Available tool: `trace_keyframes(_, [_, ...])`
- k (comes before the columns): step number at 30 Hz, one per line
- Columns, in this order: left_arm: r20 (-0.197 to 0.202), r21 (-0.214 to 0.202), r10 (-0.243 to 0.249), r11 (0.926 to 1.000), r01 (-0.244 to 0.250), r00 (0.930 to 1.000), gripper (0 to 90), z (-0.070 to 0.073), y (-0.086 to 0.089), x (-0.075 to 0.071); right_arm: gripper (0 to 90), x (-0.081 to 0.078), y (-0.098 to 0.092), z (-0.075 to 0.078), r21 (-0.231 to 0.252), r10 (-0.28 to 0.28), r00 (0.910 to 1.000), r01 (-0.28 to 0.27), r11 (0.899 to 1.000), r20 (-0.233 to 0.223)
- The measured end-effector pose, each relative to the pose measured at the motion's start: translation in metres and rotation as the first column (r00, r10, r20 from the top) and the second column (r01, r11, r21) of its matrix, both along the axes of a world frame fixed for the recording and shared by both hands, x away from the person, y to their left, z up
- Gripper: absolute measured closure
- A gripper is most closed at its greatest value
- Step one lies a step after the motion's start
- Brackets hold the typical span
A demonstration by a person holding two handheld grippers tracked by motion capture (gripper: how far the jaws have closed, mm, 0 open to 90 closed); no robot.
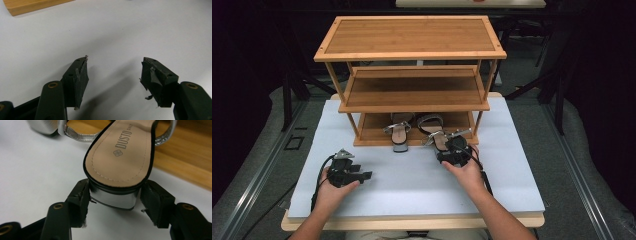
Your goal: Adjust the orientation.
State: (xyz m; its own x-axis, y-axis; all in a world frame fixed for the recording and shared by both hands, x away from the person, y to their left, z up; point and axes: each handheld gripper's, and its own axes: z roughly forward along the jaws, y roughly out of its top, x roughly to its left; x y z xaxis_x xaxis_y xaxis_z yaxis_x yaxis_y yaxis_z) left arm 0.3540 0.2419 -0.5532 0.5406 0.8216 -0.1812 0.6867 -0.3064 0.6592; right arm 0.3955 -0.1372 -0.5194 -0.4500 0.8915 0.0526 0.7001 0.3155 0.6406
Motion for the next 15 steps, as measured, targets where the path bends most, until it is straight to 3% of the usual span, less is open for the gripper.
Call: trace_keyframes(15, [0.001,-0.002,-0.001,1.0,0.001,1.0,37.9,0.0,0.0,0.001,42.9,0.031,0.009,-0.002,-0.002,-0.062,0.9981,0.062,0.998,-0.001])
